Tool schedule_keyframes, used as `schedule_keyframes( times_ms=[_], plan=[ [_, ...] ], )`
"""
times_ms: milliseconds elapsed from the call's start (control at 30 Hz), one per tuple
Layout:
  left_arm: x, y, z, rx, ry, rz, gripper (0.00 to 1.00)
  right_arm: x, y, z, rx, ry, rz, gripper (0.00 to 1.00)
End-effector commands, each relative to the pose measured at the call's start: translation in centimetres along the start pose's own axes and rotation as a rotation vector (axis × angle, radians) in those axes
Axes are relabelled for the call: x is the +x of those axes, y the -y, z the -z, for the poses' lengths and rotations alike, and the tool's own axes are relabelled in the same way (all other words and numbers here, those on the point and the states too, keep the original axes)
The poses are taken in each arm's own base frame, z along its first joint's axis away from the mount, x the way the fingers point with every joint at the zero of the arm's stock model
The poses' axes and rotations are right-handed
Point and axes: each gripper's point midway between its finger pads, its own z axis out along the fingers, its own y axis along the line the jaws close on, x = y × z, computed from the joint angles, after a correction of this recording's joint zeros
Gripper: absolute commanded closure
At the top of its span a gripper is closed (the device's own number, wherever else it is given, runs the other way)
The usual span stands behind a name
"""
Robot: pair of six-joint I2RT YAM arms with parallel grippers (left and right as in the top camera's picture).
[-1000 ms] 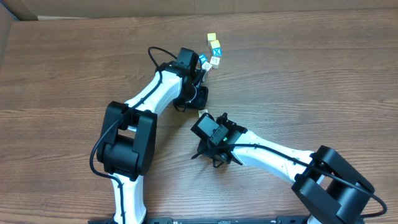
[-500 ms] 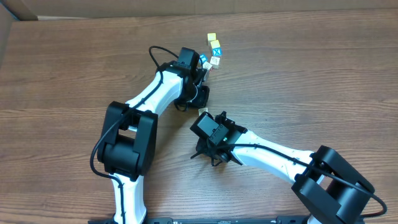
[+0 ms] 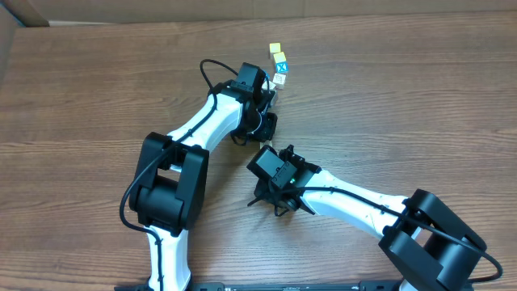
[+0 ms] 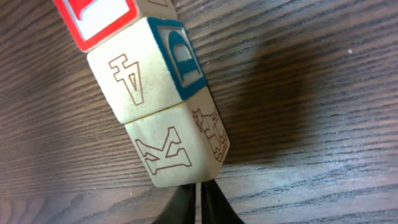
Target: Flip 4 blocks
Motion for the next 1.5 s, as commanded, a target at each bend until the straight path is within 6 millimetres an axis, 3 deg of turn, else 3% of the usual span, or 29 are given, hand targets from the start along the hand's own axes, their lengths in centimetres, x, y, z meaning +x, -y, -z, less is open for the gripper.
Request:
schedule_keyframes(
  times_ms=[0,167,333,433,567,700,867,933,1000,1033,1067,1200,1467],
  plan=[
    [-0.2,0.2,-0.3,0.003,0.002,-0.025,0.96,0.1,0.2,-0.2,0.003,-0.001,-0.001,0.9],
    [-0.7,0.3,-0.1,0.004,0.018,-0.028,0.96,0.7,0.7,0.0,0.021,-0.038,-0.002,0.9],
    [-2.3,0.4,0.9,0.007,0.061,-0.016,0.96,0.2,0.0,2.0,-0.013,-0.028,0.04,0.93],
    [-4.1,-0.8,2.2,-0.046,0.112,0.045,0.96,-0.4,-0.9,4.2,-0.049,0.005,0.116,0.95],
    [-6.2,-3.7,5.1,-0.154,0.169,0.167,0.96,-2.6,-0.9,6.9,-0.058,0.108,0.22,0.93],
    [-6.3,-7.1,8.0,-0.241,0.169,0.297,0.92,-5.8,0.8,8.5,-0.035,0.146,0.259,0.76],
    [-4.3,-11.3,9.9,-0.289,0.107,0.409,0.87,-10.7,4.0,9.0,0.025,0.189,0.309,0.38],
    [-3.1,-12.9,10.4,-0.301,0.075,0.452,0.78,-12.7,5.3,9.3,0.046,0.209,0.333,0.19],
    [-2.4,-14.1,10.8,-0.308,0.055,0.486,0.44,-14.4,6.5,9.6,0.064,0.228,0.353,0.0],
    [-2.0,-14.6,11.0,-0.311,0.047,0.501,0.25,-15.3,7.2,9.8,0.074,0.238,0.357,0.0],
    [-1.8,-15.0,11.1,-0.314,0.043,0.512,0.19,-15.9,7.8,9.9,0.082,0.244,0.356,0.0],
    [-1.2,-15.9,11.4,-0.318,0.03,0.54,0.0,-18.0,10.0,10.5,0.106,0.262,0.295,0.0],
    [-1.2,-15.9,11.5,-0.318,0.032,0.54,0.0,-19.3,11.4,10.9,0.119,0.277,0.242,0.0]
  ],
)
